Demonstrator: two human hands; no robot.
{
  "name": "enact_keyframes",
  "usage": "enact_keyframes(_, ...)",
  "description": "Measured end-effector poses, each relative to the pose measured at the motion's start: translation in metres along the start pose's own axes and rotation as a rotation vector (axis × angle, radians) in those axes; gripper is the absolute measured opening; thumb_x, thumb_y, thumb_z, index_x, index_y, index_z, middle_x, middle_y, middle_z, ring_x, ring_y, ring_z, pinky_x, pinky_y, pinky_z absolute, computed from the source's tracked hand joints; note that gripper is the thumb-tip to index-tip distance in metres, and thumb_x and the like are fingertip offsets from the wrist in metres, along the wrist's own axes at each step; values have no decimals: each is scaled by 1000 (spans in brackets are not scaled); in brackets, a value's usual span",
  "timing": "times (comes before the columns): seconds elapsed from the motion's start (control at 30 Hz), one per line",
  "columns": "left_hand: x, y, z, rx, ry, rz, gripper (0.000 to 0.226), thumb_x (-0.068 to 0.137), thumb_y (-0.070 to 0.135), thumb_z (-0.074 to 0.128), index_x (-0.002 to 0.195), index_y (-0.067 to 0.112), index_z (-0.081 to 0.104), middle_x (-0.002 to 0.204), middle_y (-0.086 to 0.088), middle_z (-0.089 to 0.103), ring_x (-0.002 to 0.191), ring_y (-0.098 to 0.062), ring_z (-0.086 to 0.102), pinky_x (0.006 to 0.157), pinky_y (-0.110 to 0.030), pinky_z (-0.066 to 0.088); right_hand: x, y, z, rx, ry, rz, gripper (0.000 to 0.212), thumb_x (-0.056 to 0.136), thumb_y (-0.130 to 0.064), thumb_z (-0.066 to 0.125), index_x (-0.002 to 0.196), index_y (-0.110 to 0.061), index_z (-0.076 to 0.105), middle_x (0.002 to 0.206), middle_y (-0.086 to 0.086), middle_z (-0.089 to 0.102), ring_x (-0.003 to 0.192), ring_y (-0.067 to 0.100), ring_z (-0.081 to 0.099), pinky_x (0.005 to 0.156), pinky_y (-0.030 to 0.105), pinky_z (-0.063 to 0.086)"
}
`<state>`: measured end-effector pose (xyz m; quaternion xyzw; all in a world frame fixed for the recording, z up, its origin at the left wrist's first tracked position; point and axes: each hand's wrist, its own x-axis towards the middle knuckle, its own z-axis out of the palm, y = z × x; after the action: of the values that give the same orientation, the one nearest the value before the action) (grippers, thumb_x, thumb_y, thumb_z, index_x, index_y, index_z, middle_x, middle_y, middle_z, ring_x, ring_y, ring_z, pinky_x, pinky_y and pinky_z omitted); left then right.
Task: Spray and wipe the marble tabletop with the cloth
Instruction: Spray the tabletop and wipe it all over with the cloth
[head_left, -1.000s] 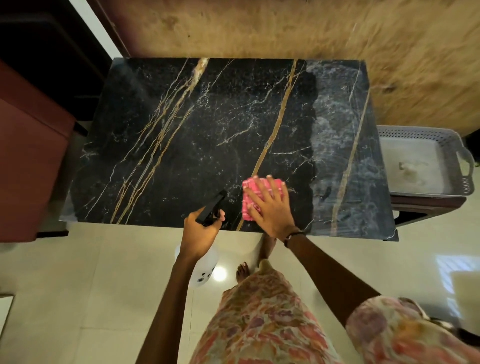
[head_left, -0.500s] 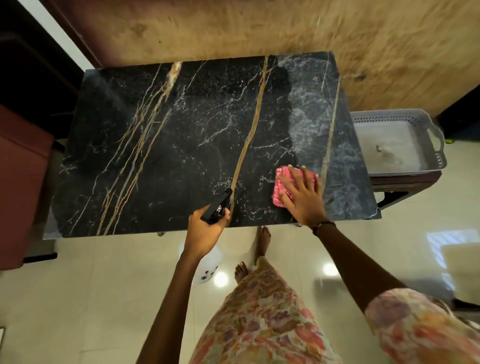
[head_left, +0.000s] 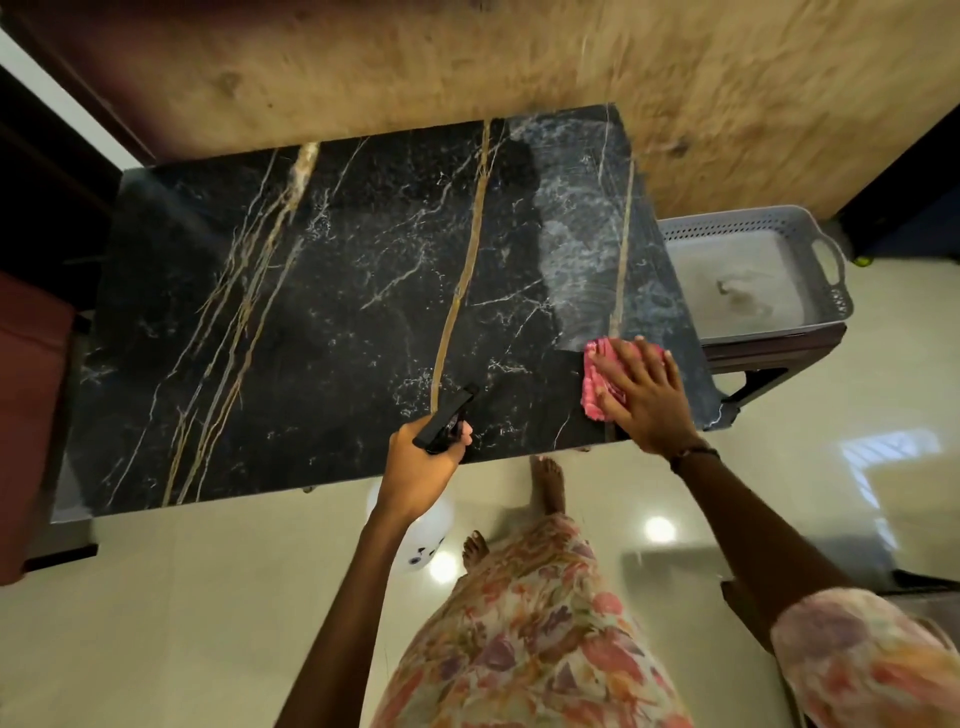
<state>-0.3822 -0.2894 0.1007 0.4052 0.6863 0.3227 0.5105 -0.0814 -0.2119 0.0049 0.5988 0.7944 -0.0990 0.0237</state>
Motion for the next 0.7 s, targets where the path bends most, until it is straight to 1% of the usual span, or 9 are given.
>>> enact_keyframes(0.1, 3, 3, 3, 12, 16, -26, 11, 83, 7, 63, 84, 15, 71, 76, 1, 67, 51, 6, 56, 47, -7, 42, 39, -24, -2, 82, 53, 193, 62, 96, -54, 27, 151, -29, 18, 162, 8, 12, 149, 36, 5, 117, 55, -5)
enact_keyframes(0.17, 9, 8, 9, 7, 18, -34, 15, 83, 4, 63, 84, 17, 71, 79, 0, 69, 53, 7, 57, 47, -7, 42, 57, -45, 0, 94, 57, 195, 60, 99, -48, 35, 152, -30, 15, 163, 6, 7, 149, 36, 1, 116, 55, -8)
enact_keyframes(0.2, 11, 11, 11, 1, 18, -35, 17, 83, 3, 62, 83, 18, 70, 79, 1, 69, 54, 7, 58, 46, -7, 42, 59, -53, 1, 89, 56, 144, 59, 99, -48, 35, 152, -30, 16, 163, 6, 8, 149, 35, 2, 116, 56, -7)
enact_keyframes(0.27, 18, 18, 20, 11, 16, -45, 20, 83, 1, 61, 82, 19, 70, 80, 3, 68, 58, 8, 59, 49, -8, 44, 51, -56, 6, 74, 51, 0, 57, 98, -50, 31, 151, -30, 24, 161, 5, 17, 149, 34, 8, 119, 59, 3)
enact_keyframes(0.33, 25, 25, 32, 14, 18, -62, 22, 83, 0, 61, 81, 20, 69, 80, 4, 68, 62, 9, 60, 50, -8, 45, 30, -39, 10, 56, 30, -127, 56, 97, -51, 28, 149, -30, 32, 159, 4, 25, 148, 32, 15, 119, 58, 13)
enact_keyframes(0.4, 30, 31, 44, 10, 14, -72, 25, 83, -2, 60, 80, 21, 69, 80, 4, 69, 59, 8, 59, 49, -8, 43, 6, -9, 16, 54, 25, -161, 55, 96, -53, 31, 147, -31, 36, 158, 5, 30, 148, 31, 18, 119, 56, 14)
enact_keyframes(0.5, 42, 44, 60, -5, 12, -70, 28, 83, -2, 59, 78, 24, 68, 81, 5, 70, 57, 7, 59, 49, -8, 43, 0, 49, 8, 66, 37, -30, 57, 95, -54, 30, 147, -33, 31, 157, 7, 31, 148, 32, 17, 117, 58, 17)
enact_keyframes(0.57, 49, 50, 68, -7, 23, -74, 28, 83, -1, 60, 78, 25, 69, 83, 3, 71, 55, 6, 58, 48, -9, 42, 20, 75, -3, 86, 35, 84, 60, 93, -55, 27, 146, -31, 35, 157, 9, 30, 147, 35, 17, 116, 60, 18)
enact_keyframes(0.7, 63, 62, 81, 13, 23, -61, 28, 82, -3, 59, 78, 22, 69, 83, 4, 71, 59, 5, 59, 54, -13, 41, 84, 81, -20, 126, 61, 244, 61, 93, -55, 26, 149, -31, 31, 160, 7, 22, 147, 38, 14, 118, 59, 8)
